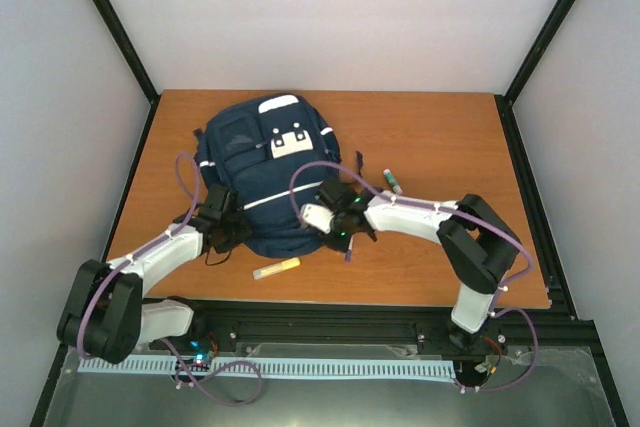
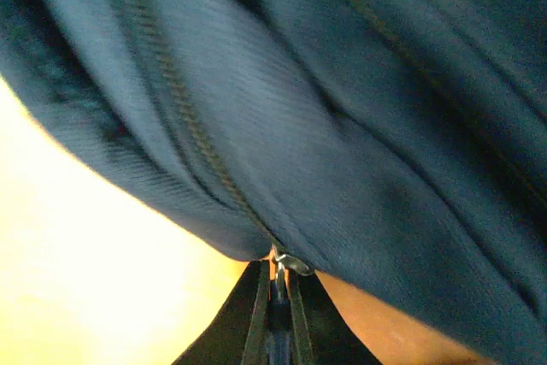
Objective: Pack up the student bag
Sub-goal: Zip the student bag at the center of the board.
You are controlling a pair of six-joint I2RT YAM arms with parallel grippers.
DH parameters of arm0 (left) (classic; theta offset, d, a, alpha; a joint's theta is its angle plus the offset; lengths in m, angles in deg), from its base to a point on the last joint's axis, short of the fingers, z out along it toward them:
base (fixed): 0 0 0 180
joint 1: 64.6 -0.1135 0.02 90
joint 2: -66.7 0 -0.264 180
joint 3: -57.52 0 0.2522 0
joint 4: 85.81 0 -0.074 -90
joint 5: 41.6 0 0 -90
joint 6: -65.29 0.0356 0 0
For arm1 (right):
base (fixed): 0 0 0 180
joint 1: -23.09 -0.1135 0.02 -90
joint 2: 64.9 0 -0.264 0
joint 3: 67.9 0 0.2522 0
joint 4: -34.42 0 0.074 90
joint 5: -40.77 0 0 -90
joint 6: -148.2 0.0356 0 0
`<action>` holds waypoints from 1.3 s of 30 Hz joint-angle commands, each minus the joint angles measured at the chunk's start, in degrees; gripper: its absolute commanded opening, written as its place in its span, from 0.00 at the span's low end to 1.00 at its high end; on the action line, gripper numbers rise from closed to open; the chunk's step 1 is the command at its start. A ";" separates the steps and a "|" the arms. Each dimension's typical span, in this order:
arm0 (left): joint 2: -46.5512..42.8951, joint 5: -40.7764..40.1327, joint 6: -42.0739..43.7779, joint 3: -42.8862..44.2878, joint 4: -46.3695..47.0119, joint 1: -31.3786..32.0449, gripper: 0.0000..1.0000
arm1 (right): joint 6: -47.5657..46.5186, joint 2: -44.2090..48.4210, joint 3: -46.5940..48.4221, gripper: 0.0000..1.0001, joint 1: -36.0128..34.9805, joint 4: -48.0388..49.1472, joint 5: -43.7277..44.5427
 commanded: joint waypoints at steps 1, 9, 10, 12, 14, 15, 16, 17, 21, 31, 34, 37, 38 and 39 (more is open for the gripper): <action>4.01 -6.40 4.28 7.99 2.73 -4.70 0.01 | 1.83 -2.41 3.15 0.03 -9.61 -5.53 -2.52; -0.66 -1.78 4.55 11.99 -2.27 -7.75 0.49 | 5.49 -9.54 11.86 0.03 -8.63 -4.33 -3.51; -2.89 -0.84 3.67 10.84 -3.36 -7.75 0.54 | 5.84 -9.48 12.06 0.03 -7.85 -4.09 -3.84; -6.29 2.08 1.30 8.50 -4.22 -7.75 0.59 | 6.26 -9.30 12.34 0.03 -6.52 -3.73 -4.34; -8.48 6.93 -1.24 5.81 -3.35 -7.75 0.61 | 6.40 -8.85 12.34 0.03 -5.76 -3.48 -4.55; -9.08 9.78 -2.43 4.63 -2.54 -7.68 0.62 | 6.30 -8.71 12.29 0.03 -5.61 -3.38 -4.68; -9.33 12.05 -3.47 3.80 -1.66 -7.67 0.63 | 6.29 -8.64 12.28 0.03 -5.51 -3.25 -4.82; -9.39 14.18 -4.54 3.01 -0.84 -7.59 0.63 | 6.30 -8.63 12.32 0.03 -5.49 -3.18 -5.05; -9.80 17.96 -7.37 1.37 1.13 -6.70 0.63 | 6.72 -9.01 12.85 0.03 -5.48 -3.19 -5.97; -3.16 19.91 -9.38 2.69 6.20 -2.14 0.52 | 6.49 -7.61 14.14 0.03 -5.48 -4.43 -7.56; 0.02 19.63 -9.00 3.95 7.79 -0.71 0.47 | 6.05 -6.92 13.95 0.03 -5.44 -4.59 -7.58; 2.60 19.64 -8.43 4.95 8.59 0.01 0.38 | 5.74 -6.88 14.11 0.03 -5.48 -4.89 -7.48; 2.86 19.36 -8.35 4.97 8.82 0.06 0.34 | 5.64 -6.88 14.04 0.03 -5.48 -4.97 -7.48; 2.84 18.92 -8.15 4.98 8.71 0.07 0.31 | 5.52 -6.88 13.97 0.03 -5.48 -4.98 -7.38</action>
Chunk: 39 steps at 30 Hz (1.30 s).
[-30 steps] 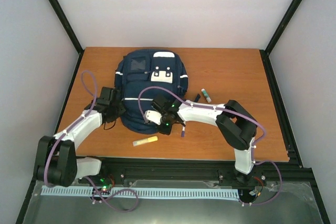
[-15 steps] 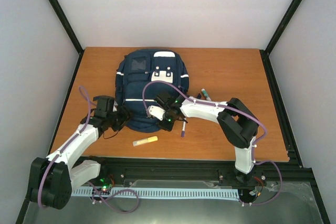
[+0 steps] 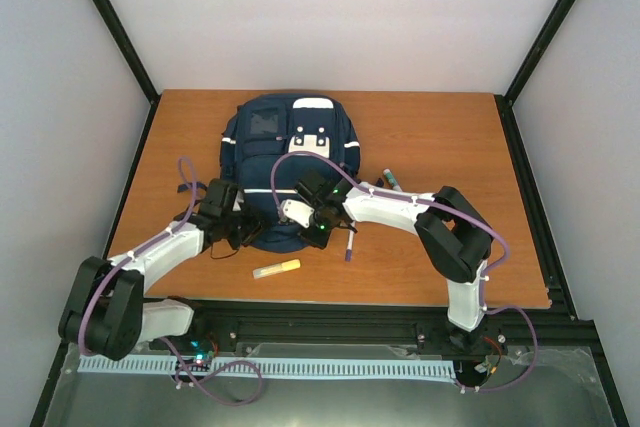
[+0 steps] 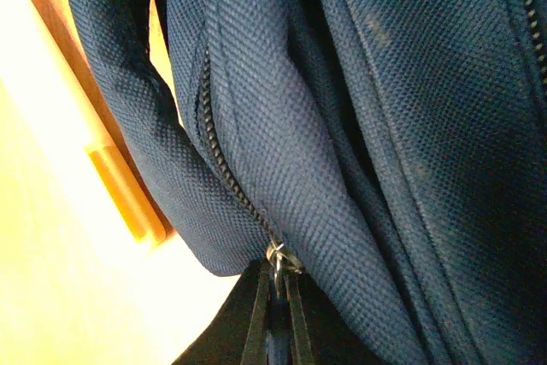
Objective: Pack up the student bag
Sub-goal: Zip the student bag at the center of the board.
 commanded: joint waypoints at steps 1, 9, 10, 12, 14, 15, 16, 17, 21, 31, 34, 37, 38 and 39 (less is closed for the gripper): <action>0.91 0.46 0.49 2.53 3.57 1.03 0.28 | -0.77 1.76 1.09 0.03 0.33 -0.39 -0.58; -3.57 -4.52 4.75 4.38 -2.63 0.95 0.12 | -1.70 3.75 -1.90 0.03 3.80 -1.54 -0.60; -4.21 -4.86 5.09 4.50 -3.19 0.90 0.10 | -1.84 4.26 -2.50 0.03 4.63 -1.58 -0.62; -5.17 -5.05 5.32 4.55 -3.69 0.74 0.08 | -2.34 5.21 -3.60 0.03 6.52 -1.71 -0.40; -6.11 -5.15 5.46 4.61 -4.23 0.60 0.05 | -2.69 5.88 -4.50 0.03 8.60 -1.87 -0.26; -6.59 -5.30 5.52 4.63 -4.41 0.52 0.03 | -2.88 6.11 -4.91 0.03 9.74 -1.95 -0.25; -7.23 -5.45 5.46 4.64 -4.65 0.46 0.02 | -3.10 6.33 -5.28 0.03 10.74 -2.04 -0.10; -7.83 -5.56 5.46 4.68 -4.92 0.42 0.01 | -3.43 6.46 -5.52 0.03 11.82 -2.10 0.11; -10.41 -6.21 5.81 5.04 -6.90 0.33 0.01 | -4.79 6.61 -5.66 0.03 16.20 -2.25 1.00; -14.90 -6.45 6.21 5.86 -10.09 0.07 0.01 | -6.35 1.30 -0.47 0.03 24.07 -0.95 2.94; -15.13 -6.03 6.42 5.80 -10.12 0.06 0.01 | -6.11 -0.97 1.73 0.03 25.15 -0.38 3.85; -15.14 -5.77 6.51 5.35 -9.93 0.06 0.01 | -5.57 -2.73 3.56 0.03 25.42 0.98 5.53; -15.24 -5.71 6.43 5.10 -9.82 0.06 0.01 | -5.34 -3.37 4.27 0.03 25.46 1.37 5.93; -15.38 -5.60 6.36 4.88 -9.59 0.06 0.01 | -5.09 -4.12 5.06 0.03 25.47 1.52 6.24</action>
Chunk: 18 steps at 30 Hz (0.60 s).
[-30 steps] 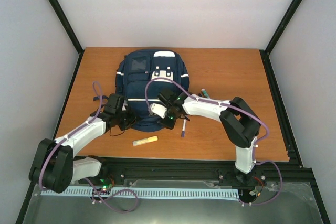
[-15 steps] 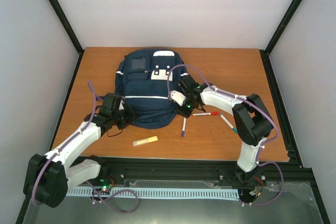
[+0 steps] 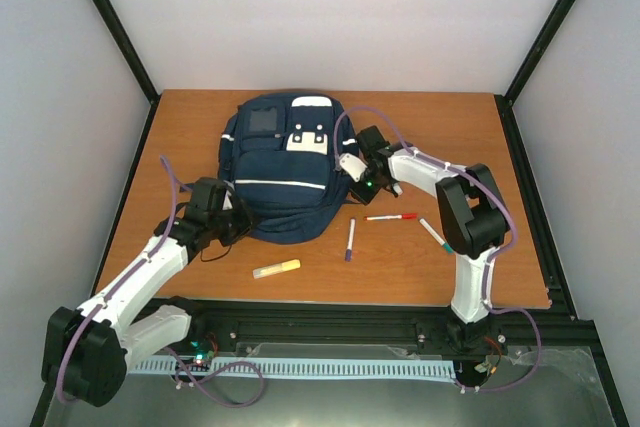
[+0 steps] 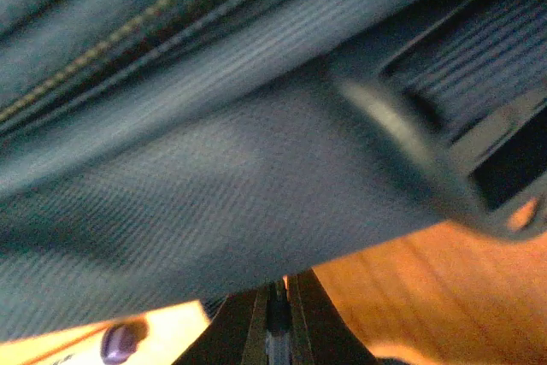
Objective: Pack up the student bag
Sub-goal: Zip the student bag at the center of the board.
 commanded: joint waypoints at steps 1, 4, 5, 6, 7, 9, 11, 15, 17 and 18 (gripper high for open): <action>-1.89 -0.47 1.59 1.84 0.26 -0.46 0.01 | 0.97 -2.83 4.30 0.03 1.19 3.15 4.54; -1.91 -0.22 1.50 1.33 0.39 -0.48 0.01 | 2.31 -4.36 6.25 0.03 1.21 3.61 5.68; -2.05 -0.18 1.50 1.18 0.47 -0.48 0.01 | 2.75 -4.71 6.59 0.03 1.25 3.86 6.15; -2.16 -0.25 1.54 0.98 0.48 -0.48 0.01 | 3.02 -4.99 6.85 0.03 1.21 4.10 6.49; -2.20 -0.38 1.63 0.92 0.44 -0.48 0.01 | 3.12 -5.19 7.00 0.03 1.21 4.18 6.82; -2.23 -0.73 1.68 0.67 0.44 -0.48 0.01 | 3.49 -5.36 7.05 0.03 1.21 4.26 7.16; -2.12 -0.79 1.68 0.32 0.72 -0.48 0.01 | 3.63 -5.20 6.89 0.03 1.21 4.19 6.99; -1.07 -0.66 2.34 0.32 1.36 -0.47 0.02 | 3.98 -3.07 5.96 0.06 1.21 4.06 5.32; -0.20 -0.72 3.22 0.70 1.50 -0.48 0.03 | 4.20 -1.42 5.51 0.11 1.21 4.01 4.11; 0.21 -0.82 3.82 0.91 1.48 -0.48 0.03 | 4.13 -0.62 5.32 0.13 1.23 3.91 3.65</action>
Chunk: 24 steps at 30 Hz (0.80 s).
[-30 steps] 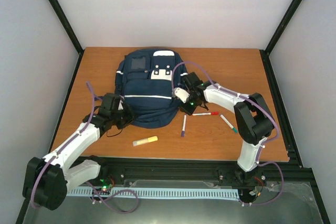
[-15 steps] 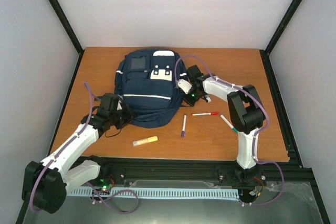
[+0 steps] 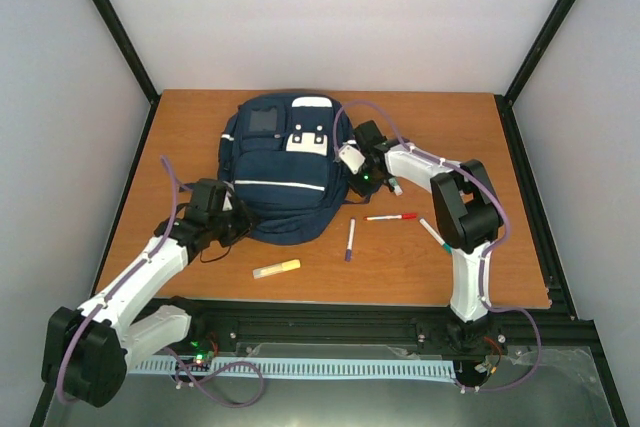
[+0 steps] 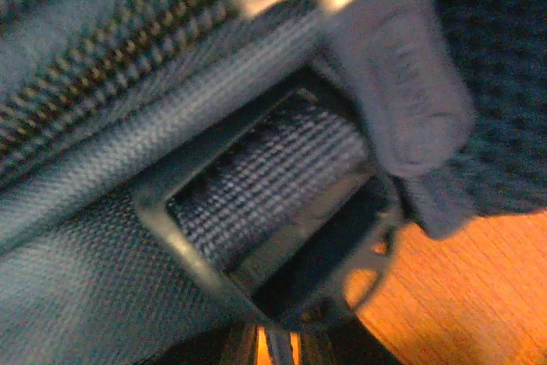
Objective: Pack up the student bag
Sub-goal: Zip the student bag at the center of the board.
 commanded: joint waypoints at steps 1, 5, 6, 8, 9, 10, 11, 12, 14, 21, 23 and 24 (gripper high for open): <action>1.08 -0.84 3.59 1.64 1.34 -0.46 0.03 | 0.88 4.76 0.04 0.17 0.84 1.98 -1.34; 2.60 -0.56 5.58 2.50 1.55 -0.46 0.26 | 0.59 7.57 -0.10 0.35 0.83 -0.20 -3.14; 2.88 -0.10 6.17 2.78 1.60 -0.46 0.36 | 0.65 8.53 -0.27 0.38 0.83 -0.74 -3.54; 3.14 0.62 7.51 3.33 1.57 -0.46 0.53 | 0.77 11.47 -1.85 0.42 0.89 -1.39 -4.21; 3.05 0.95 8.26 3.65 1.56 -0.46 0.59 | 0.82 13.27 -2.82 0.44 0.84 -1.42 -4.60; 2.80 1.22 9.08 3.97 1.45 -0.46 0.63 | 0.84 15.28 -3.69 0.45 0.84 -1.55 -5.00; 2.42 1.37 9.92 4.34 1.17 -0.46 0.69 | 0.91 17.20 -4.35 0.46 0.83 -1.83 -5.59; 1.96 1.65 10.72 4.78 0.91 -0.46 0.77 | 0.86 20.11 -4.95 0.48 0.83 -2.19 -6.26; 0.89 1.91 12.87 6.44 0.13 -0.46 0.99 | 1.04 24.71 -6.07 0.50 0.92 -2.71 -7.65; 3.16 -6.41 20.65 17.15 -10.46 -0.38 1.00 | 3.19 40.15 -10.83 0.90 1.49 -0.68 -4.74; 3.95 -8.68 21.98 18.65 -10.18 -0.40 1.00 | 4.91 42.99 -13.17 1.00 1.80 0.55 -1.48; 3.73 -9.32 22.19 18.76 -8.86 -0.39 1.00 | 5.93 43.91 -14.41 1.00 2.27 0.81 -0.27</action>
